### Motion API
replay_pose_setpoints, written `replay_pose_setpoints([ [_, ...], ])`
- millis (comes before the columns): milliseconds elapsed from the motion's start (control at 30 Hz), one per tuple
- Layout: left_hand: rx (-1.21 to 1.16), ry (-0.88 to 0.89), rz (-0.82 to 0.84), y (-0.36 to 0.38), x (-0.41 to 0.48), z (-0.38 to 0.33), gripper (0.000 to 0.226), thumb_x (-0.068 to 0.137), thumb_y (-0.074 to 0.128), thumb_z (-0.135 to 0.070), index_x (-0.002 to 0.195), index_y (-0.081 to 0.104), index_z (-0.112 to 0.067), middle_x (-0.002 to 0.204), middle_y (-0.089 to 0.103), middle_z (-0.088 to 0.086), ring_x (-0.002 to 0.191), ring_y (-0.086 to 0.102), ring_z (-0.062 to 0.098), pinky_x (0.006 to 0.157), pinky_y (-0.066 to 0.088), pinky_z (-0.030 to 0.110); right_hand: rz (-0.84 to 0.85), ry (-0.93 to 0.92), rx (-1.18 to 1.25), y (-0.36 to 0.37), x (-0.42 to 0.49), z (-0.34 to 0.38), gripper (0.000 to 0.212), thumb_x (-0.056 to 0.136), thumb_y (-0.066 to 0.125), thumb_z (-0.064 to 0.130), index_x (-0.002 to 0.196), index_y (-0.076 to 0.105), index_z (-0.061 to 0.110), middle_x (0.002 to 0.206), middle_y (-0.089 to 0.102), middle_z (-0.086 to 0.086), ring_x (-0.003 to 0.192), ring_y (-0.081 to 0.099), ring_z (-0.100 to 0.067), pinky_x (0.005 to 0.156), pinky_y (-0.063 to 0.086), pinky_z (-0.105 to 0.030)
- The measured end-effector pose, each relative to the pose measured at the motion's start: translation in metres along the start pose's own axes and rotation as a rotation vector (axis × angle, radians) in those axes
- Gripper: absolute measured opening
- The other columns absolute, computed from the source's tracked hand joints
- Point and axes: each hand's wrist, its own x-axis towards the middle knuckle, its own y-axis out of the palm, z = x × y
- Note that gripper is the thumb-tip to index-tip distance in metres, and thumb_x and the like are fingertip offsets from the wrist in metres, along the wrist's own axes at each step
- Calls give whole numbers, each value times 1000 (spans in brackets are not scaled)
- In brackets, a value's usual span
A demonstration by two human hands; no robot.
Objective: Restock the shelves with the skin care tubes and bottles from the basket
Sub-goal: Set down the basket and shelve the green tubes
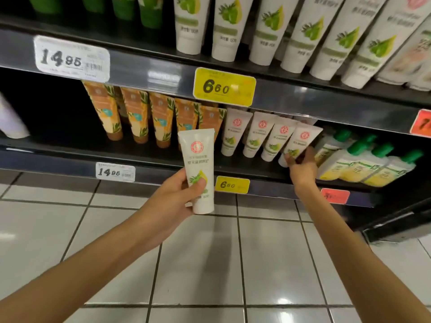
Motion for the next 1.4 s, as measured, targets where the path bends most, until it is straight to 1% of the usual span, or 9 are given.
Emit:
replay_pose_setpoints([
  [167, -24, -41, -24, -8, -1, -1, 45, 90, 49, -15, 132, 42, -29, 126, 56, 1, 115, 55, 18, 82, 52, 35, -21, 53, 85, 4, -11, 8, 46, 90, 58, 9, 133, 40, 8, 132, 53, -11, 123, 49, -24, 95, 37, -25],
  [300, -104, -76, 3, -8, -4, -6, 38, 91, 48, -10, 125, 48, -27, 119, 61, -1, 107, 58, 13, 78, 53, 34, -105, -145, 169, -8, -79, 19, 44, 88, 60, 12, 129, 45, 12, 126, 54, -4, 116, 53, -11, 96, 45, -19],
  [467, -79, -59, 67, -3, -12, -17, 35, 88, 53, -10, 120, 53, -23, 113, 66, 0, 101, 64, 13, 74, 58, 29, 550, -207, 129, -10, -161, 62, 38, 84, 63, 21, 114, 50, 40, 102, 59, 19, 96, 59, 3, 78, 50, -12],
  [600, 28, -45, 65, 9, -24, -26, 42, 84, 60, -6, 124, 53, -18, 114, 66, 4, 103, 64, 17, 77, 57, 28, 685, -171, 117, -8, -188, 94, 33, 83, 66, 23, 106, 51, 41, 104, 62, 14, 95, 61, -1, 78, 53, -17],
  [800, 182, -53, -25, 20, -25, -20, 40, 81, 64, -4, 120, 59, -12, 111, 67, 4, 100, 64, 16, 80, 54, 26, 622, -150, 59, -7, -189, 88, 45, 80, 69, 17, 113, 47, 37, 108, 59, 21, 98, 59, 7, 73, 50, -9],
  [967, 113, -125, 25, 14, -17, -17, 28, 87, 59, -8, 114, 62, -12, 110, 66, 3, 99, 62, 8, 76, 52, 14, 390, -17, 106, 2, -150, 57, 47, 82, 68, 10, 124, 49, 19, 119, 60, 2, 96, 58, 0, 72, 50, -13],
  [1167, 100, -192, -29, -9, -14, -2, 26, 91, 53, -6, 114, 61, -11, 112, 66, 4, 105, 61, 13, 83, 49, 20, 218, -47, 14, 45, -92, 50, 42, 82, 68, 11, 120, 53, 8, 120, 62, -8, 99, 57, -10, 80, 46, -20],
  [1333, 37, -220, -106, -31, -9, 4, 27, 92, 49, -4, 117, 59, -8, 110, 66, 4, 104, 61, 14, 86, 46, 23, 195, -116, -7, 76, -83, 44, 45, 83, 66, 8, 125, 49, 8, 119, 60, -6, 99, 53, -8, 63, 40, 3],
  [1400, 24, -223, -126, -34, -6, 6, 28, 92, 49, -4, 118, 59, -8, 111, 66, 4, 105, 61, 14, 86, 46, 23, 188, -128, -9, 81, -82, 43, 45, 83, 66, 8, 125, 49, 8, 121, 60, -7, 100, 53, -8, 62, 41, 0],
])
